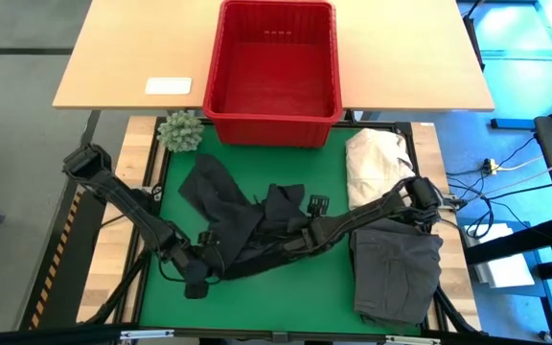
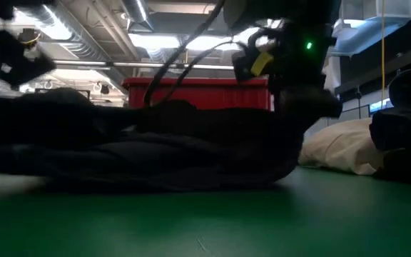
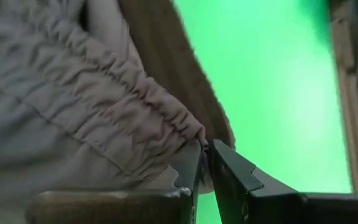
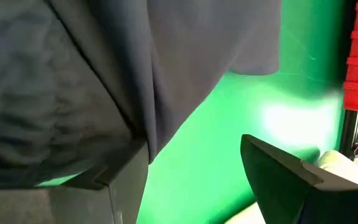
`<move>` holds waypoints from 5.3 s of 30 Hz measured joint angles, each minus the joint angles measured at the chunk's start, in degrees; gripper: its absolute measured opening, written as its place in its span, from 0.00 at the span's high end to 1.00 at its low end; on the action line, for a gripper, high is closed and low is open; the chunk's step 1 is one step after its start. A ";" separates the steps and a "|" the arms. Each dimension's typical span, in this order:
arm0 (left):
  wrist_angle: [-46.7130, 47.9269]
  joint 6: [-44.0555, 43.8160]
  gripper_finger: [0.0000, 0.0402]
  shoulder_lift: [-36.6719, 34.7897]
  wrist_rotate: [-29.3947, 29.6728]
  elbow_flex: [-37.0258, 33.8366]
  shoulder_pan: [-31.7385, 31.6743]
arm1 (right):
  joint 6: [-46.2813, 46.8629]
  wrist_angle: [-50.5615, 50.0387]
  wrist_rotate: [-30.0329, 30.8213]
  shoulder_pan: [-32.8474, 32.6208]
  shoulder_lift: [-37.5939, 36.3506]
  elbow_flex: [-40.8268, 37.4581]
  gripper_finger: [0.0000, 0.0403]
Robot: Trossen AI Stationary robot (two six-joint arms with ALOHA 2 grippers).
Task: Fold laundry
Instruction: Fold the gray short
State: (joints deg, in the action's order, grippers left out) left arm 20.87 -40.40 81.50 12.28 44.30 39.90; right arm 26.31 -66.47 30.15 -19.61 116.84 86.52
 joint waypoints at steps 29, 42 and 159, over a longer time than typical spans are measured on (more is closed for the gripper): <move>2.30 32.25 0.50 -1.32 10.23 5.38 -15.96 | -6.25 16.53 -2.63 -8.39 -8.59 0.11 0.37; 3.32 50.21 0.51 -1.32 -12.78 5.41 -37.69 | -7.23 20.06 -3.62 -10.72 -9.04 -1.99 0.37; 27.54 48.22 0.97 -30.99 48.10 31.68 4.96 | -25.43 35.40 -4.93 12.39 -47.99 -8.92 0.99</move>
State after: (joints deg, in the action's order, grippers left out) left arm 48.40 7.82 50.52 60.38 75.99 44.86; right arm 0.88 -31.06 25.22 -7.21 68.85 77.60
